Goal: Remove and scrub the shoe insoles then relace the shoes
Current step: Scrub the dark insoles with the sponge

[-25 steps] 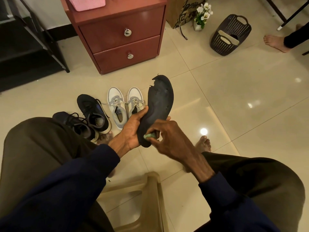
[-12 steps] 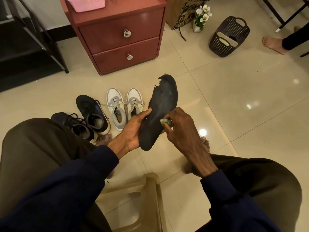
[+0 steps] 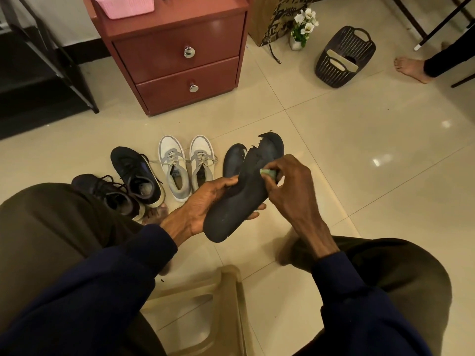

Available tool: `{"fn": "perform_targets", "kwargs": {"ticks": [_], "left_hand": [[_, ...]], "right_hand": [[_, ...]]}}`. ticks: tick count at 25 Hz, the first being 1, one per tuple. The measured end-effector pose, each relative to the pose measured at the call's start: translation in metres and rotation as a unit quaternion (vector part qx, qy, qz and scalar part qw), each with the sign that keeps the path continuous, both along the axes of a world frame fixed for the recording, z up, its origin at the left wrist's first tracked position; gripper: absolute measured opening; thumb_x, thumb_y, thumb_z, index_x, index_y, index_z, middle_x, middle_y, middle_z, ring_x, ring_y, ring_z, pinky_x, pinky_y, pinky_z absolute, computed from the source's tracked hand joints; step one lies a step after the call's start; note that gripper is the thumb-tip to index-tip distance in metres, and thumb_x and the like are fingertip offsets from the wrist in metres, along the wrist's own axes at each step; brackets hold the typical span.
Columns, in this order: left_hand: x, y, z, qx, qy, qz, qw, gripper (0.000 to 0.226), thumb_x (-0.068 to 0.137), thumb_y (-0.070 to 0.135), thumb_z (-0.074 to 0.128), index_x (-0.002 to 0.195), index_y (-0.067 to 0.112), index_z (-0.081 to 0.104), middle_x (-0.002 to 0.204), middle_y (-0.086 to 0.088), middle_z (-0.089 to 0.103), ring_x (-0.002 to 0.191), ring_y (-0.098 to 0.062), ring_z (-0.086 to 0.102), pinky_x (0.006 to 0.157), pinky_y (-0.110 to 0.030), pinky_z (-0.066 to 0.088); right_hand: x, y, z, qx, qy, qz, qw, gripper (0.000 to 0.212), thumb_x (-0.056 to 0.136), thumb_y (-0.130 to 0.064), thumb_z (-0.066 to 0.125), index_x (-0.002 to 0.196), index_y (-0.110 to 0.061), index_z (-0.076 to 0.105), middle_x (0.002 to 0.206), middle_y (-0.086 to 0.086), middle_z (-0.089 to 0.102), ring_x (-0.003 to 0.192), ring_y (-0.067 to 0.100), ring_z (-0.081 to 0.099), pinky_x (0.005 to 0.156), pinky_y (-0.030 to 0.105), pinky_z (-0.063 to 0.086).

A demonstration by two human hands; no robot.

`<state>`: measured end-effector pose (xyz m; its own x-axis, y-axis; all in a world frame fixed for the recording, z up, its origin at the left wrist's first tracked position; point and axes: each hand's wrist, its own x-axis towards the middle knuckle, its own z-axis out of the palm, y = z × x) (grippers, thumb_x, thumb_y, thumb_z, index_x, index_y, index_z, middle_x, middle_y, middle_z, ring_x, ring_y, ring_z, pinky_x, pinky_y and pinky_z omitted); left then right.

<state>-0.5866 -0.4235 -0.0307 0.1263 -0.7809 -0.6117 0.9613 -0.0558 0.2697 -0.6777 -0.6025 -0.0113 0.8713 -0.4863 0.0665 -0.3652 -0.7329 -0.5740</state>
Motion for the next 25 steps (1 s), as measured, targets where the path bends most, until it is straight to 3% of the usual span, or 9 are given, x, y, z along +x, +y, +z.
{"fn": "perform_targets", "kwargs": {"ticks": [4, 7, 10, 13, 15, 18, 19, 23, 25], "left_hand": [[-0.002, 0.000, 0.005, 0.020, -0.009, 0.031, 0.999, 0.037, 0.105, 0.036, 0.051, 0.110, 0.010, 0.078, 0.115, -0.016, 0.072, 0.095, -0.032, 0.072, 0.088, -0.048, 0.060], [-0.004, -0.002, 0.005, 0.028, -0.009, 0.006, 1.000, 0.050, 0.101, 0.042, 0.056, 0.132, 0.002, 0.063, 0.122, -0.024, 0.067, 0.098, -0.037, 0.071, 0.080, -0.045, 0.061], [-0.006, -0.003, 0.007, 0.027, -0.024, -0.026, 0.999, 0.058, 0.101, 0.040, 0.056, 0.141, -0.002, 0.053, 0.125, -0.029, 0.066, 0.100, -0.040, 0.071, 0.075, -0.043, 0.062], [-0.006, -0.003, 0.006, 0.027, -0.037, -0.027, 0.999, 0.054, 0.103, 0.038, 0.054, 0.141, 0.000, 0.053, 0.124, -0.030, 0.066, 0.099, -0.041, 0.071, 0.073, -0.043, 0.062], [-0.006, -0.001, 0.004, 0.025, -0.050, -0.038, 0.998, 0.055, 0.104, 0.038, 0.051, 0.143, 0.000, 0.051, 0.122, -0.031, 0.066, 0.097, -0.041, 0.072, 0.074, -0.043, 0.062], [-0.006, 0.000, 0.007, 0.028, -0.050, -0.061, 0.996, 0.056, 0.103, 0.039, 0.050, 0.142, -0.002, 0.051, 0.120, -0.033, 0.067, 0.094, -0.039, 0.074, 0.075, -0.042, 0.063], [-0.007, 0.000, 0.007, 0.027, -0.051, -0.061, 0.996, 0.056, 0.103, 0.039, 0.051, 0.142, -0.001, 0.051, 0.121, -0.033, 0.067, 0.096, -0.040, 0.073, 0.075, -0.042, 0.063], [-0.005, -0.001, 0.004, 0.021, -0.068, -0.041, 0.997, 0.050, 0.105, 0.037, 0.050, 0.138, 0.001, 0.055, 0.123, -0.032, 0.066, 0.100, -0.042, 0.072, 0.076, -0.044, 0.062], [-0.005, -0.001, 0.004, 0.023, -0.068, -0.040, 0.997, 0.049, 0.106, 0.037, 0.048, 0.139, 0.001, 0.055, 0.123, -0.031, 0.066, 0.101, -0.043, 0.072, 0.076, -0.044, 0.062]], "right_hand": [[0.000, 0.021, 0.008, 0.088, 0.047, 0.206, 0.974, 0.013, 0.087, -0.020, 0.079, 0.099, -0.016, 0.077, 0.095, -0.002, 0.068, 0.081, 0.009, 0.062, 0.072, 0.020, 0.054], [0.003, 0.006, 0.001, 0.015, 0.015, 0.102, 0.995, 0.012, 0.087, -0.021, 0.079, 0.097, -0.014, 0.076, 0.093, 0.001, 0.068, 0.080, 0.014, 0.061, 0.071, 0.028, 0.053], [0.002, -0.009, -0.001, -0.004, 0.008, -0.024, 1.000, 0.019, 0.088, -0.021, 0.079, 0.101, -0.008, 0.075, 0.097, 0.010, 0.069, 0.083, 0.021, 0.065, 0.073, 0.022, 0.047], [0.002, -0.001, 0.005, 0.036, 0.006, 0.083, 0.996, 0.016, 0.086, -0.017, 0.081, 0.100, -0.011, 0.076, 0.096, 0.003, 0.070, 0.080, 0.010, 0.061, 0.071, 0.005, 0.043], [0.002, -0.006, 0.006, 0.037, 0.006, 0.071, 0.997, 0.015, 0.086, -0.018, 0.081, 0.099, -0.011, 0.077, 0.094, 0.001, 0.069, 0.079, 0.008, 0.059, 0.070, 0.003, 0.041], [-0.002, -0.029, 0.006, -0.002, -0.006, -0.067, 0.998, 0.012, 0.089, -0.021, 0.078, 0.097, -0.012, 0.075, 0.095, 0.003, 0.068, 0.078, 0.010, 0.058, 0.069, 0.017, 0.050], [-0.002, -0.030, 0.006, -0.003, -0.006, -0.073, 0.997, 0.011, 0.089, -0.022, 0.078, 0.096, -0.014, 0.075, 0.093, 0.002, 0.068, 0.076, 0.009, 0.058, 0.069, 0.022, 0.052], [0.000, -0.015, 0.010, 0.049, 0.028, 0.047, 0.997, 0.010, 0.086, -0.024, 0.081, 0.091, -0.017, 0.077, 0.087, -0.005, 0.067, 0.071, 0.004, 0.058, 0.063, 0.009, 0.044], [0.000, -0.021, 0.006, 0.015, 0.030, 0.002, 0.999, 0.012, 0.087, -0.024, 0.079, 0.092, -0.014, 0.076, 0.088, 0.000, 0.068, 0.070, 0.008, 0.058, 0.066, 0.019, 0.049]]}}
